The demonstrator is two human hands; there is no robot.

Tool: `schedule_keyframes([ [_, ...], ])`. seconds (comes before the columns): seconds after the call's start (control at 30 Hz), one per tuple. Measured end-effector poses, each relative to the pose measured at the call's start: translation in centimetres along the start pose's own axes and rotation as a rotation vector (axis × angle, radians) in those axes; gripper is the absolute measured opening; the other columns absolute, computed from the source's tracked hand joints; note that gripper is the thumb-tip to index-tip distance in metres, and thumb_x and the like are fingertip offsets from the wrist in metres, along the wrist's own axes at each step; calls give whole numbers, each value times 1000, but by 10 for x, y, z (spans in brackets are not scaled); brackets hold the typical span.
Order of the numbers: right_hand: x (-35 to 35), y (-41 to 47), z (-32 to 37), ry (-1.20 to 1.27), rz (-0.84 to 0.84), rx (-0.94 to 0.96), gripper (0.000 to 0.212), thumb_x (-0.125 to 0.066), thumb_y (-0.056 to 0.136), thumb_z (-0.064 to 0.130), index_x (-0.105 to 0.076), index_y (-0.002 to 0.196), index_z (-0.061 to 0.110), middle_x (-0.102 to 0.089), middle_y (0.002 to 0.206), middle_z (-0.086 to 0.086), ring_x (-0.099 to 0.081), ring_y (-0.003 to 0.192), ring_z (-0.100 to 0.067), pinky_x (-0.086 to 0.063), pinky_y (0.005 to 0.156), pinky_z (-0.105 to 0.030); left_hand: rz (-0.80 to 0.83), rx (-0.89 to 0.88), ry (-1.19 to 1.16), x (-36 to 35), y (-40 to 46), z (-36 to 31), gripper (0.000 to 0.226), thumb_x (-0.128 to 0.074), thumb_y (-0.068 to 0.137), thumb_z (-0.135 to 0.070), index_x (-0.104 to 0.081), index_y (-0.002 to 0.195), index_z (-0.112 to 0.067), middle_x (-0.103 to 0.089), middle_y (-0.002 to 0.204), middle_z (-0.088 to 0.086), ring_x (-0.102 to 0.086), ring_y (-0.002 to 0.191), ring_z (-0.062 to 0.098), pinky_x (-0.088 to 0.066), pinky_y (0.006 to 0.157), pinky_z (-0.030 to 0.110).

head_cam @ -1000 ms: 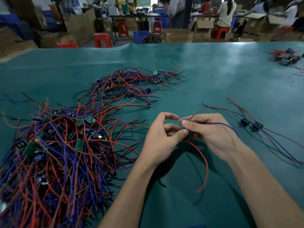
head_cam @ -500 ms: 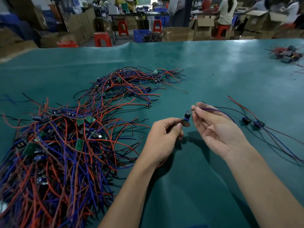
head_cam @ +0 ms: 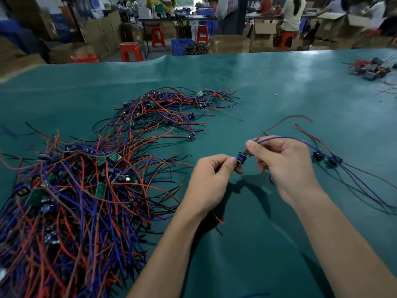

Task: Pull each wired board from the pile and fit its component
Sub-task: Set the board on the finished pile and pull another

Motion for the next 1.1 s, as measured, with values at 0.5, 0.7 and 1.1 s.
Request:
schedule_keyframes([
  [0.5, 58, 5, -2, 49, -401, -38, 30, -60, 101, 29, -65, 77, 11, -68, 66, -7, -64, 50, -12, -53, 51, -29, -179, 94, -2, 15, 2, 16, 31, -48, 106, -25, -65, 81, -17, -37, 51, -11, -29, 49, 7, -28, 52, 28],
  [0.7, -34, -18, 18, -424, 96, 257, 30, -64, 88, 45, -74, 78, 18, -73, 72, 7, -69, 70, -15, -58, 72, -42, 0, 50, -7, 0, 4, 9, 29, -51, 90, -40, -65, 70, -24, -54, 58, -6, -43, 59, 18, -40, 63, 39],
  [1.1, -112, -24, 199, -149, 242, 629, 29, -67, 94, 37, -76, 77, 15, -73, 67, -5, -69, 60, -26, -54, 54, -42, 34, 95, 191, -5, 0, 12, 29, -51, 84, -53, -71, 83, -33, -71, 78, -9, -64, 79, 13, -53, 88, 41],
])
Point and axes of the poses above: each hand's wrist, its own y-axis towards the middle knuckle, its own x-axis out of the back of the hand, z = x × y, the point moved 9 cm from there along y, towards the middle knuckle
